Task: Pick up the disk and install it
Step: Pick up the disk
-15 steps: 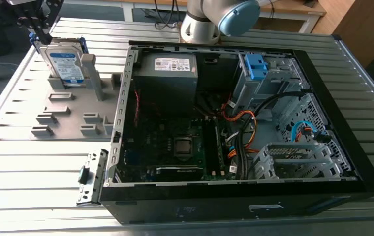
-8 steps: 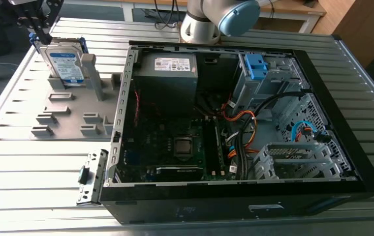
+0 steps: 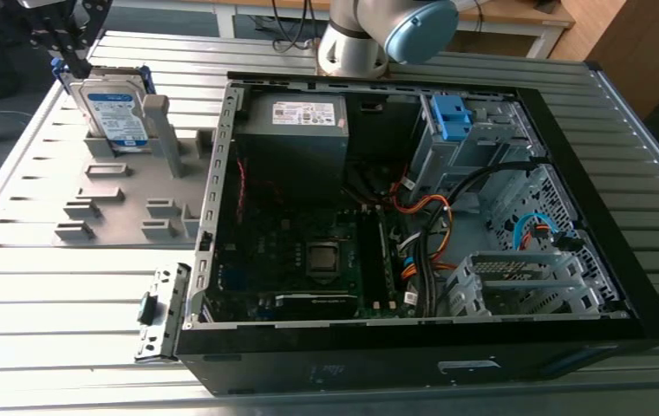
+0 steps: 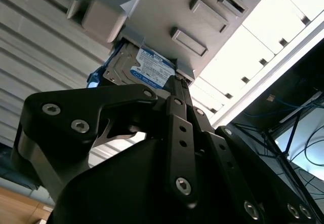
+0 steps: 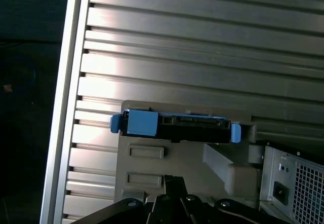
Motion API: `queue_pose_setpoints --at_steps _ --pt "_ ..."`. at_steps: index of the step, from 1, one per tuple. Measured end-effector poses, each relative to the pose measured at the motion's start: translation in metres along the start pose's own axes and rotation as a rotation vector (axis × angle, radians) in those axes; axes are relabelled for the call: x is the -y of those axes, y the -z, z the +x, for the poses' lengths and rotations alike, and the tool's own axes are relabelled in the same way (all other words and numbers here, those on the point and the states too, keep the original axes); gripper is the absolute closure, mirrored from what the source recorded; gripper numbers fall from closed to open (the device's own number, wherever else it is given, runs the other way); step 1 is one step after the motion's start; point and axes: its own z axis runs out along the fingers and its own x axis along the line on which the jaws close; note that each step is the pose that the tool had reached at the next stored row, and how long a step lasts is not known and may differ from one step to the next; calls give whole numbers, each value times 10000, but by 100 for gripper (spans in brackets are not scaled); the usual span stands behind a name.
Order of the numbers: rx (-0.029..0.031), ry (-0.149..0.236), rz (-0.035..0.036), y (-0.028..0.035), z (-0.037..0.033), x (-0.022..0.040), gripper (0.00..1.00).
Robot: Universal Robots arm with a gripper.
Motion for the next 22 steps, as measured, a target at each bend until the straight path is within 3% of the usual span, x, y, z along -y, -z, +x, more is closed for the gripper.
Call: queue_pose_setpoints --at_steps 22 --pt "-15 684 -18 0 0 0 89"
